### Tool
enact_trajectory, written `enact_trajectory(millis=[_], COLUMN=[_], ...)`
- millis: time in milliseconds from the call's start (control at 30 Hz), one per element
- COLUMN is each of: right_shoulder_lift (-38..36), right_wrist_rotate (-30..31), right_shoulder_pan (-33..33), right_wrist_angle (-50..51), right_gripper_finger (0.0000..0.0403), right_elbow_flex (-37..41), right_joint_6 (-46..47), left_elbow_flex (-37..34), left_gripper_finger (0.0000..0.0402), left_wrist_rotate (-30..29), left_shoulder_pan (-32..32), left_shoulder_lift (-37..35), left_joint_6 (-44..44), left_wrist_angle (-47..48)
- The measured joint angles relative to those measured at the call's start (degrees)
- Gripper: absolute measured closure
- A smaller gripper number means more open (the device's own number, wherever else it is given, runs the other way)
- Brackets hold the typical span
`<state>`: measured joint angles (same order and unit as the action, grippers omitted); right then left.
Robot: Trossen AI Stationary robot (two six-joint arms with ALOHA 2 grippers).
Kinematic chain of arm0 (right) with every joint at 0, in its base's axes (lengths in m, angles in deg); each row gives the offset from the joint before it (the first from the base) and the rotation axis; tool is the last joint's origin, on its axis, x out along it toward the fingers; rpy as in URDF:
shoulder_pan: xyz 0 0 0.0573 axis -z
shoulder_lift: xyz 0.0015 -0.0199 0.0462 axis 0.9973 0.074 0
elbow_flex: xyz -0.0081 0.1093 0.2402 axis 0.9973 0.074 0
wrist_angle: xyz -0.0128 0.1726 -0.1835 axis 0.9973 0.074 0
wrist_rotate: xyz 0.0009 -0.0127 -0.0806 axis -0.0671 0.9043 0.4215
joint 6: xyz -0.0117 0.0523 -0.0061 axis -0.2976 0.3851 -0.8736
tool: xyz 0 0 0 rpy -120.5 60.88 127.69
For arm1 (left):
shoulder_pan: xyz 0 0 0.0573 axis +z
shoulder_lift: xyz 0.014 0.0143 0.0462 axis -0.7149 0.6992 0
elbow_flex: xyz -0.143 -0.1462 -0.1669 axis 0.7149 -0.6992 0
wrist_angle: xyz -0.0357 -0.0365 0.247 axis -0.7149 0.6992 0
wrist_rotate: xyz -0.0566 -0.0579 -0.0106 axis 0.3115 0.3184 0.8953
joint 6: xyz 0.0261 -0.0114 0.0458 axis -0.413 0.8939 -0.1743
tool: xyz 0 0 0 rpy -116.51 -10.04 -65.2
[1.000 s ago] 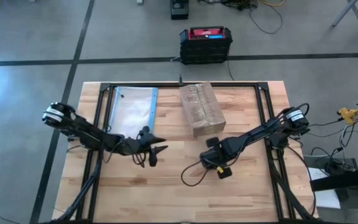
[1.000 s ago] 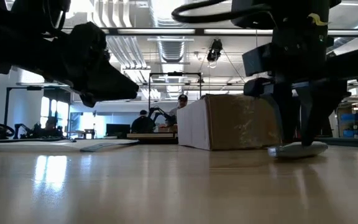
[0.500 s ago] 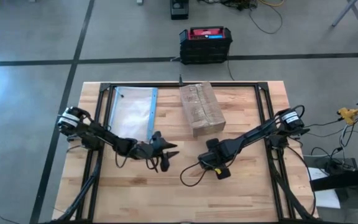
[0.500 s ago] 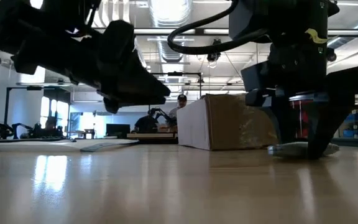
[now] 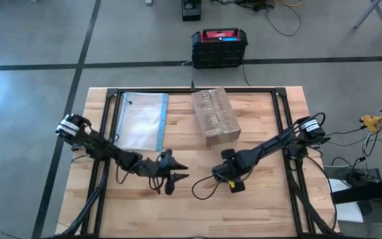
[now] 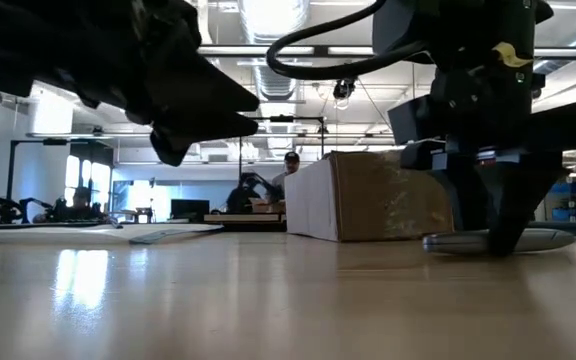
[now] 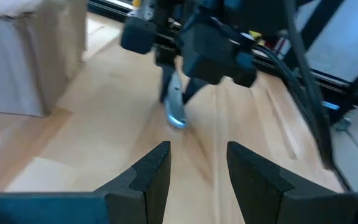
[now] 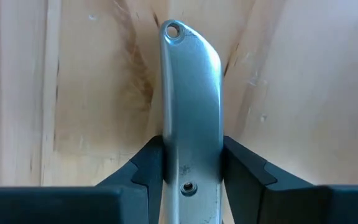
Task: Pack items into zip bag
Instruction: Open the brown box using the silver cutter blade
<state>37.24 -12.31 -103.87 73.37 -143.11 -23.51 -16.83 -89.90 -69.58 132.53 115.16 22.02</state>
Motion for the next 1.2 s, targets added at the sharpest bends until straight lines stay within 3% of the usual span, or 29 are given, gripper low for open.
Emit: enact_trajectory(millis=[300,533,667,867,967,1200], right_shoulder_lift=[-3.87,-8.53,-12.1,-16.05,-16.2,-16.01], right_wrist_rotate=[1.23,1.33,1.29,0.66,-3.52,-14.04], right_shoulder_pan=[-3.61,-6.23,-7.28,-7.52,-6.93,-4.45], right_wrist_angle=[-3.79,-11.82,-16.3,-28.87,-37.63,-47.48], right_gripper_finger=[0.0295,0.0295,0.0295,0.0295,0.0295,0.0295], right_elbow_flex=[0.11,0.01,0.04,0.04,0.04,0.02], right_joint_6=[1.18,0.19,-1.9,-7.39,-12.1,-15.06], left_elbow_flex=[0.24,0.24,0.26,0.43,1.85,7.14], left_gripper_finger=[0.026,0.026,0.026,0.0256,0.0243,0.0187], left_wrist_rotate=[-0.05,0.31,4.1,12.02,17.07,39.96], left_shoulder_pan=[-3.67,-3.67,-3.08,1.07,4.17,9.15], left_shoulder_lift=[1.62,9.38,14.96,20.41,21.7,21.06], left_joint_6=[-3.34,-11.87,-15.66,-16.0,-15.3,-15.2], left_wrist_angle=[-2.24,-21.38,-33.04,-45.13,-46.04,-44.88])
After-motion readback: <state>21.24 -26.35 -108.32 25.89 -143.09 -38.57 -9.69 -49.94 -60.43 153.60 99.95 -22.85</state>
